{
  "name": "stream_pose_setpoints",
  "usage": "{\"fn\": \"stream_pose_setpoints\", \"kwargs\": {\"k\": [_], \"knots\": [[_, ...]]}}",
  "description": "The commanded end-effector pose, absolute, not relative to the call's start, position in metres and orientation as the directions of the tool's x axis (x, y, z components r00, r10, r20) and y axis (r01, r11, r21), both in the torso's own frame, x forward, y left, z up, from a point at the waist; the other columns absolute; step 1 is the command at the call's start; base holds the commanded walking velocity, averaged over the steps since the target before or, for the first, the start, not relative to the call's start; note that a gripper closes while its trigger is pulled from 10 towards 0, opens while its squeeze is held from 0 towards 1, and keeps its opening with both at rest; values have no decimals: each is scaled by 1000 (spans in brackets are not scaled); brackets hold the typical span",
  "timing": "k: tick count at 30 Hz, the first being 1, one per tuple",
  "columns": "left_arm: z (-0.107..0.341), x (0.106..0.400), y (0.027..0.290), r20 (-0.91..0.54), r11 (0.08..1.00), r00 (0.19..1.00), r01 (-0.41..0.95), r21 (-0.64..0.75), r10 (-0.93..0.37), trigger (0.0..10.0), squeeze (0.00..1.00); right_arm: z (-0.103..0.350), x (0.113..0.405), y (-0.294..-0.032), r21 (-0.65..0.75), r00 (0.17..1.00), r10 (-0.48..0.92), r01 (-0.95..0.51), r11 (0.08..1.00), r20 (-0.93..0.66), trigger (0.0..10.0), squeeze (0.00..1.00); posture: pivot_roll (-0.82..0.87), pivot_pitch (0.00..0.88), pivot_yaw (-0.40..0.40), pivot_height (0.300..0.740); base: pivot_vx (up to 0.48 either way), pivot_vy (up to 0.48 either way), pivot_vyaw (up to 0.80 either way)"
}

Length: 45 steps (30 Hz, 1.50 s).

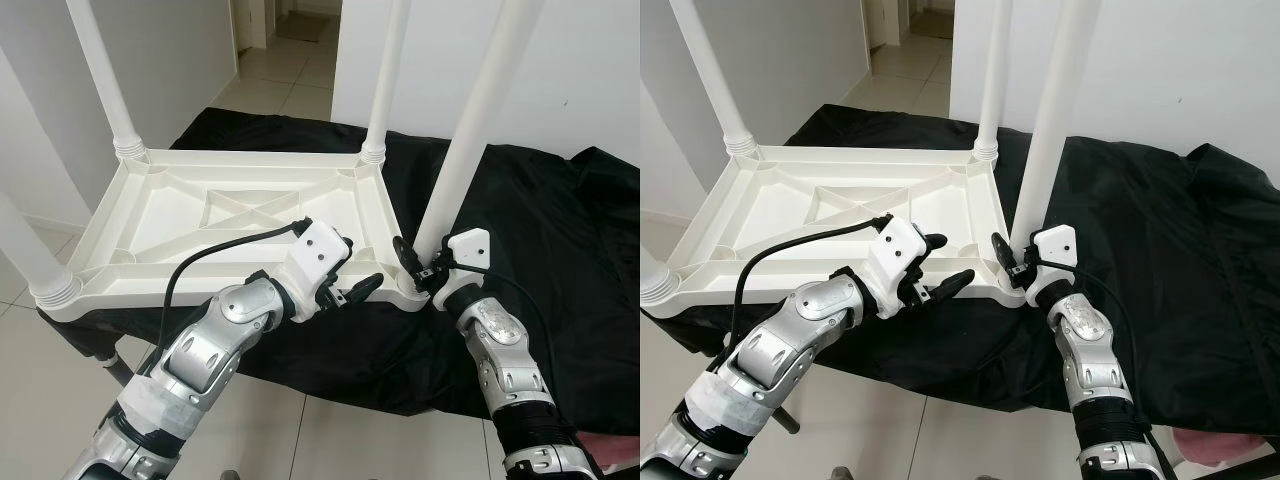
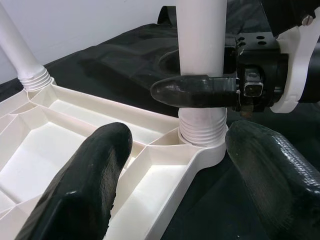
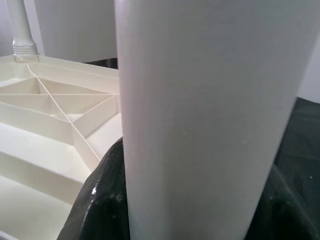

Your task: Building children table

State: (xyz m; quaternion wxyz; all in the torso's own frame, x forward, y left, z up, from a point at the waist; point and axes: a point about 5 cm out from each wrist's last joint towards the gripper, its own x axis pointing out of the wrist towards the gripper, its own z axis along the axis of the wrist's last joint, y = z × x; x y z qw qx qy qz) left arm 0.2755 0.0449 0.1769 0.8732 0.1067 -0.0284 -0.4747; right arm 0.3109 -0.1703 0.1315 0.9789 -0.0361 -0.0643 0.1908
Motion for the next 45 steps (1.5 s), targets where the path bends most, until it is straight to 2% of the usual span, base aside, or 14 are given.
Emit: {"fn": "stream_pose_setpoints", "kwargs": {"k": [1,10,21,29,39,45], "knots": [[181,272,42,-69,450,476,863,231,-877,10000,0,106,308,-170,-31,928,373,-374,927,-13,10000,0,-19,0,-22,740,0,0,0],[182,272,42,-65,451,476,862,231,-877,10000,0,97,306,-173,89,945,322,-316,945,-57,10000,0,-19,0,-22,740,0,0,0],[182,272,43,-67,450,476,862,233,-877,10000,0,89,300,-169,77,943,322,-316,946,-81,10000,0,-20,0,-19,740,0,0,0],[182,271,43,-67,450,476,861,235,-877,10000,0,86,287,-161,-46,921,387,-389,920,-42,10000,0,-21,0,-17,740,0,0,0],[182,271,43,-69,446,472,864,234,-879,10000,0,85,282,-165,-48,911,409,-411,910,-51,10000,0,-23,0,-13,740,0,0,0],[183,272,44,-70,446,473,863,236,-879,10000,0,82,289,-168,45,924,366,-363,931,-108,10000,0,-21,0,-13,740,0,0,0]]}}
